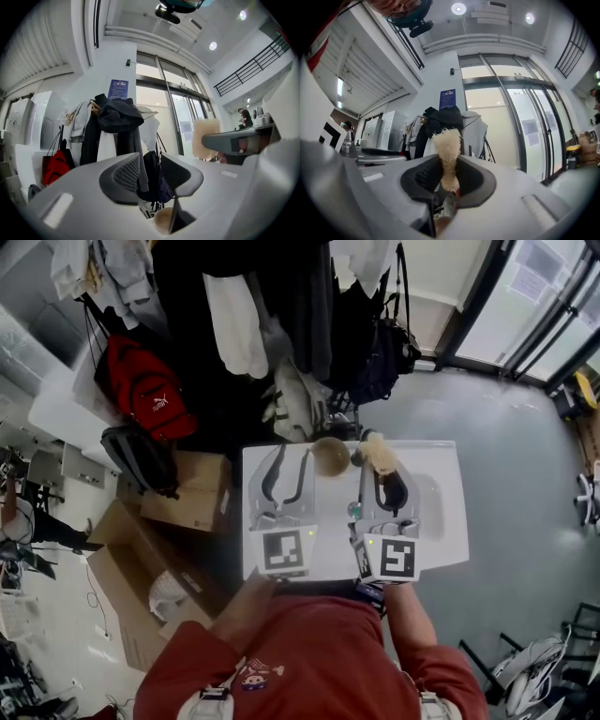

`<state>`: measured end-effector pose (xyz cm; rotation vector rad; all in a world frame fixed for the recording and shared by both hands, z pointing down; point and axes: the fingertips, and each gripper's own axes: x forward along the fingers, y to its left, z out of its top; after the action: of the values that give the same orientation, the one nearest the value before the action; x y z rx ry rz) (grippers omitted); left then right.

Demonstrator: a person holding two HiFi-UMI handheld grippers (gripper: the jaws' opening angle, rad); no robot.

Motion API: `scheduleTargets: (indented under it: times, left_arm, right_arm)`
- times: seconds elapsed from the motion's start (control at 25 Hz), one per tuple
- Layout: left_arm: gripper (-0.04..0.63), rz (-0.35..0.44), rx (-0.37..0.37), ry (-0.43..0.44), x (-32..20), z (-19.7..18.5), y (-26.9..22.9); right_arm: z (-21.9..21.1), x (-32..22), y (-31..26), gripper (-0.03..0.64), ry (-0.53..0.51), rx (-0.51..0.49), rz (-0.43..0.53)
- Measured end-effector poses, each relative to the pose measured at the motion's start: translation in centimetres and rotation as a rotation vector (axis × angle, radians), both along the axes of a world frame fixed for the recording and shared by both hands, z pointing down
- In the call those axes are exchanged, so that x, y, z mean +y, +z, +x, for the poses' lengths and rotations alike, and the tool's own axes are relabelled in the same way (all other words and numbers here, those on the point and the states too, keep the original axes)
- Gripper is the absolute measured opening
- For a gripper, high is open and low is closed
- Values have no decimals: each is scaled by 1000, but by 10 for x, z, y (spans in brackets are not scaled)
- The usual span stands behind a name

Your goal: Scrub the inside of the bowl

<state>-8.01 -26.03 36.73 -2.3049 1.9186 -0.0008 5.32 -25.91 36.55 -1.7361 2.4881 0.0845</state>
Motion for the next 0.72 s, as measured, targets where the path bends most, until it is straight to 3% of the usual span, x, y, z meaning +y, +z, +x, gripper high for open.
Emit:
scheduleTargets:
  times: [0.4,0.72]
  left_arm:
    - [14,24,-31,-13,7,-3,-5]
    - [6,40,-18,9,7,2,-7]
  right_arm:
    - [-22,10,-9,77,-40,9,24]
    - [-25,9,-5,77,-36,49,20]
